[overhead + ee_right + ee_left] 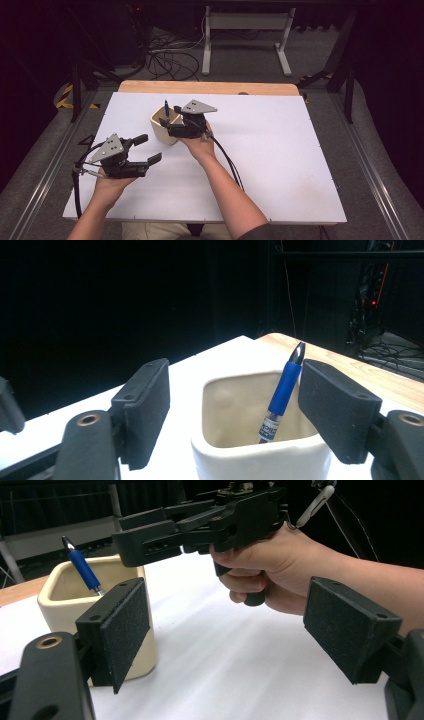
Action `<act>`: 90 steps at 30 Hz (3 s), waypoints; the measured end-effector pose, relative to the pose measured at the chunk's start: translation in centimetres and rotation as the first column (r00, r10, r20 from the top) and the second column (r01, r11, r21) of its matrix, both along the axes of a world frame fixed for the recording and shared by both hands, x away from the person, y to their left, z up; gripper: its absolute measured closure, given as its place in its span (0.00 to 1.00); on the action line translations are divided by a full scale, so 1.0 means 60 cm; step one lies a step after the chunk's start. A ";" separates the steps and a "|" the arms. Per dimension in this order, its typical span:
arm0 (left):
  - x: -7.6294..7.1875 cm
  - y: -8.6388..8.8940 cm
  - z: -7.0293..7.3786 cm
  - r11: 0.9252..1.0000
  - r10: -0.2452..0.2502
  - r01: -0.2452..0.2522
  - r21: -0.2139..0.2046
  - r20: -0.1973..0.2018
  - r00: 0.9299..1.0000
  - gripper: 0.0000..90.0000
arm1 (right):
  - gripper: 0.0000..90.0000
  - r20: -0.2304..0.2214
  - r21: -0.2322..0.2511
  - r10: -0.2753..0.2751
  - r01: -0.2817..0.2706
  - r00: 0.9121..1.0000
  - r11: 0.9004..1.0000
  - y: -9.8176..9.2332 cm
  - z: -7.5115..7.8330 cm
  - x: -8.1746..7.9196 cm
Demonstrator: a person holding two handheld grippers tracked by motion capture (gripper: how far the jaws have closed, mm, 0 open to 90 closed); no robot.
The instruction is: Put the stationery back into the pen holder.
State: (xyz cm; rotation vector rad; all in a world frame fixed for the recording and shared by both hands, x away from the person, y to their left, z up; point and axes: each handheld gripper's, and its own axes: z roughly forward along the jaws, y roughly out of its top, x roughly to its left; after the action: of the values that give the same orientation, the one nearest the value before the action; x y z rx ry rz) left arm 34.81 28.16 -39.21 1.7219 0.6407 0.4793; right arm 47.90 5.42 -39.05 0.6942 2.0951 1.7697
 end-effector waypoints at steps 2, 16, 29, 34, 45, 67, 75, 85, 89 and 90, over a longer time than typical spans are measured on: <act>0.000 0.000 0.000 1.000 0.000 0.000 -0.002 -0.002 1.000 0.22 | 0.29 0.002 0.007 0.009 -0.009 1.000 1.000 -0.003 0.002 -0.002; 0.000 0.000 -0.001 1.000 0.017 -0.017 -0.006 -0.005 1.000 0.18 | 0.20 0.007 0.016 0.021 -0.021 1.000 1.000 -0.034 0.011 -0.016; 0.001 -0.001 -0.002 1.000 0.021 -0.021 -0.004 -0.008 1.000 0.17 | 0.13 0.028 0.033 0.025 -0.026 0.999 0.999 -0.068 0.027 -0.030; 0.002 -0.001 -0.005 1.000 0.030 -0.030 -0.001 -0.015 0.999 0.16 | 0.10 0.032 0.027 0.026 -0.027 0.999 0.999 -0.080 0.030 -0.036; 0.002 -0.002 -0.004 0.999 0.032 -0.032 0.003 -0.011 0.999 0.16 | 0.05 0.047 0.040 0.032 -0.034 0.998 0.999 -0.115 0.040 -0.055; 0.001 0.001 0.000 0.999 0.046 -0.046 -0.014 -0.010 0.999 0.12 | 0.00 0.052 0.069 0.000 -0.004 0.999 0.998 -0.196 0.045 -0.095; 0.000 0.001 0.001 0.998 0.050 -0.051 -0.021 -0.009 0.999 0.12 | 0.00 0.051 0.084 -0.020 0.015 0.998 0.996 -0.223 0.046 -0.104; -0.002 0.002 0.004 0.998 0.055 -0.055 -0.025 0.004 0.998 0.11 | 0.00 0.046 0.078 -0.032 0.028 0.998 0.997 -0.249 0.042 -0.115; -0.003 0.004 0.006 0.998 0.056 -0.056 -0.032 0.009 0.998 0.11 | 0.00 0.047 0.075 -0.036 0.032 0.998 0.997 -0.257 0.038 -0.119; -0.003 0.004 0.006 0.998 0.056 -0.056 -0.034 0.009 0.998 0.11 | 0.00 0.048 0.075 -0.039 0.035 0.998 0.997 -0.259 0.038 -0.120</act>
State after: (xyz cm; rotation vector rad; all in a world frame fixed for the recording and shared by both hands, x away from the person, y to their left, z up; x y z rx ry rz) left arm 34.61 28.38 -38.84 1.6729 0.6877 0.5128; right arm 40.68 -10.14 -36.80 0.6976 1.9810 1.8333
